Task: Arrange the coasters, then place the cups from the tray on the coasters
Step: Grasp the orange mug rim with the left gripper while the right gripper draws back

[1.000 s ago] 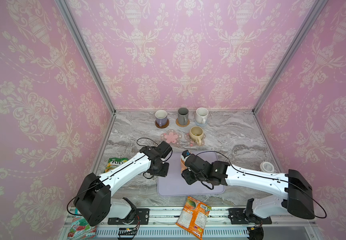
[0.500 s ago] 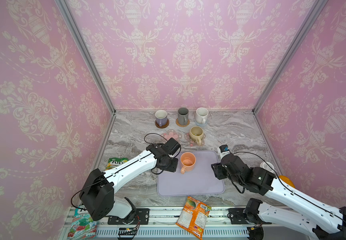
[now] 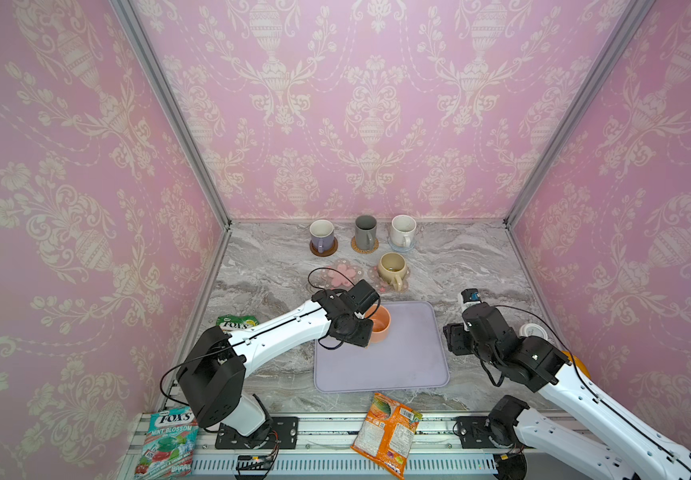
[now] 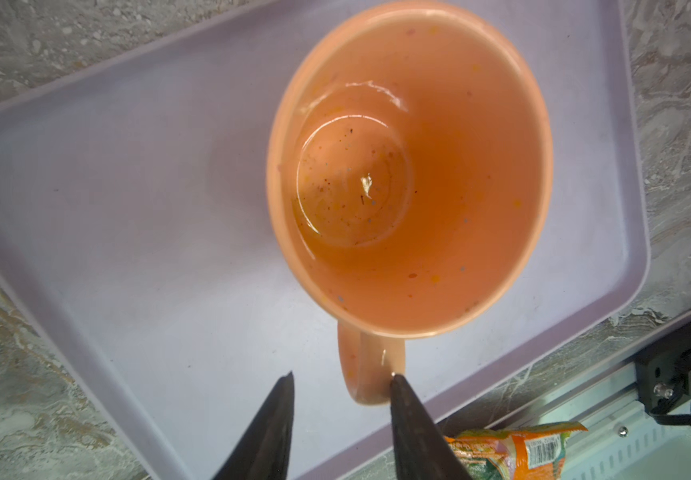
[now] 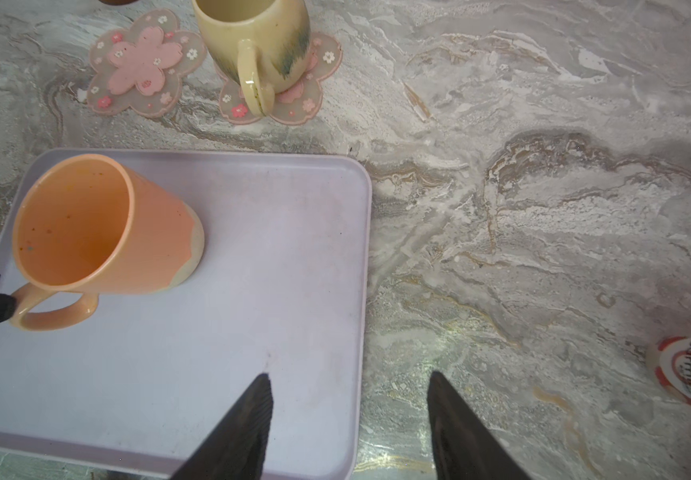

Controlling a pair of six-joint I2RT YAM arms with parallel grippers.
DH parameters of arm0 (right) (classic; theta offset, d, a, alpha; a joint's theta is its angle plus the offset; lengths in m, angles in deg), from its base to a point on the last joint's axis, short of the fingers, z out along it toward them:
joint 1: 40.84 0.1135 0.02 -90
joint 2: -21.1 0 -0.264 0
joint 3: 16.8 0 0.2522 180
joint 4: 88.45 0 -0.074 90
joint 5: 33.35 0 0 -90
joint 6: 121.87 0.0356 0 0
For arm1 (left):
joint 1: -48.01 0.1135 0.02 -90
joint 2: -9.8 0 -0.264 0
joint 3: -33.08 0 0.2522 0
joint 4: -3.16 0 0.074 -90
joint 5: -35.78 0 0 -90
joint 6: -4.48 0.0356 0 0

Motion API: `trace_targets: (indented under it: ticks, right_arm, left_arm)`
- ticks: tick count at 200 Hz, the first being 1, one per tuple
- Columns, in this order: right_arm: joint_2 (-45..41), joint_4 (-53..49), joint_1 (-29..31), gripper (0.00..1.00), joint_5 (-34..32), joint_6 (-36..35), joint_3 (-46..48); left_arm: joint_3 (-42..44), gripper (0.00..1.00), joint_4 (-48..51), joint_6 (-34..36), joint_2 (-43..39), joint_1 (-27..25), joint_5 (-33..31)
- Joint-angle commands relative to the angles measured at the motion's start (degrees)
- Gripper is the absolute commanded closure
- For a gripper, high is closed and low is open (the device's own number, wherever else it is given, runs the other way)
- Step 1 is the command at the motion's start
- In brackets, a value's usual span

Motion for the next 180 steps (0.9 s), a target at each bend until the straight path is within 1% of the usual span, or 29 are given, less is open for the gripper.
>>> trace_targets:
  ticks: [1,30,74,135,162,180]
  right_arm:
    - [2.30,1.80,-0.98,0.40,3.01,-2.13,-0.09]
    - [3.61,4.29,-1.72,0.40,4.32,-3.10,-0.50]
    - [5.40,5.32,-3.07,0.40,6.24,-3.65,-0.02]
    - [6.23,6.98,-4.55,0.39,8.36,-3.91,0.60]
    - [7.01,7.69,-4.94,0.39,9.42,-3.85,0.60]
    - [7.47,7.78,-5.03,0.39,9.69,-3.83,0.55]
  left_arm:
    - [-1.76,0.59,-0.73,-2.14,1.83,-1.16,0.50]
    - [-2.64,0.59,-1.48,-3.14,3.91,-2.21,1.02]
    - [-2.58,0.59,-1.91,-3.88,6.29,-3.15,0.33]
    - [-0.73,0.60,-5.31,-5.88,7.00,-3.58,-3.42]
    - [-0.26,0.62,-4.83,-5.87,7.75,-3.59,-4.93]
    - [0.34,0.66,-4.92,-5.83,7.51,-3.53,-5.75]
